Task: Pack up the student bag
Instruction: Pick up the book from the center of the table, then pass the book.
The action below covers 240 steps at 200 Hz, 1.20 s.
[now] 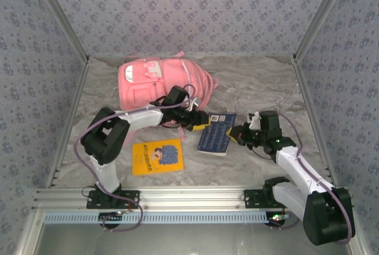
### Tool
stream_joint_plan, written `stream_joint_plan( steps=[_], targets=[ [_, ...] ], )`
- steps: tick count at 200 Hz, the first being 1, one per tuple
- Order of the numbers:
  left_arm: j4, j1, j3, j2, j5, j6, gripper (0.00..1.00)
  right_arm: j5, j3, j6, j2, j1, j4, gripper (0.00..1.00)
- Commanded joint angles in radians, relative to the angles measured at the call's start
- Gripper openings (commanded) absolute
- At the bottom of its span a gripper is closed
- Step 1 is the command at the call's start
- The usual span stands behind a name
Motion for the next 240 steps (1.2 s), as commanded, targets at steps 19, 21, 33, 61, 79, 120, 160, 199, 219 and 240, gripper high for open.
stream_joint_plan(
  steps=[19,21,33,61,79,120,160,199,219,240],
  targets=[
    [0.146,0.001,-0.007,0.031,0.093,-0.087,0.45,-0.09,-0.009,0.059,-0.034,-0.026,0.107,0.01],
    [0.136,0.002,-0.004,0.031,0.092,-0.081,0.46,-0.091,-0.009,0.059,-0.033,-0.027,0.108,0.01],
    [0.081,0.001,0.008,0.028,0.079,-0.042,0.46,-0.096,-0.009,0.061,-0.038,-0.034,0.11,0.01],
    [-0.018,0.004,0.032,0.022,0.055,0.029,0.46,-0.106,-0.006,0.063,-0.039,-0.043,0.109,0.01],
    [-0.078,0.011,0.043,0.008,0.022,0.073,0.46,-0.108,0.0,0.055,-0.041,-0.049,0.097,0.01],
    [-0.131,0.021,0.064,-0.001,0.028,0.113,0.46,-0.114,0.009,0.052,-0.045,-0.055,0.088,0.01],
    [-0.127,0.021,0.066,0.009,0.048,0.124,0.46,-0.117,0.017,0.058,-0.045,-0.054,0.096,0.01],
    [0.249,0.016,-0.015,0.03,0.164,-0.137,0.43,-0.122,0.004,0.093,-0.027,-0.055,0.163,0.02],
    [0.389,0.016,-0.043,0.045,0.178,-0.239,0.4,-0.114,0.004,0.094,-0.02,-0.055,0.167,0.04],
    [0.501,0.017,-0.058,0.048,0.191,-0.317,0.3,-0.109,0.004,0.086,-0.011,-0.055,0.16,0.07]
  ],
)
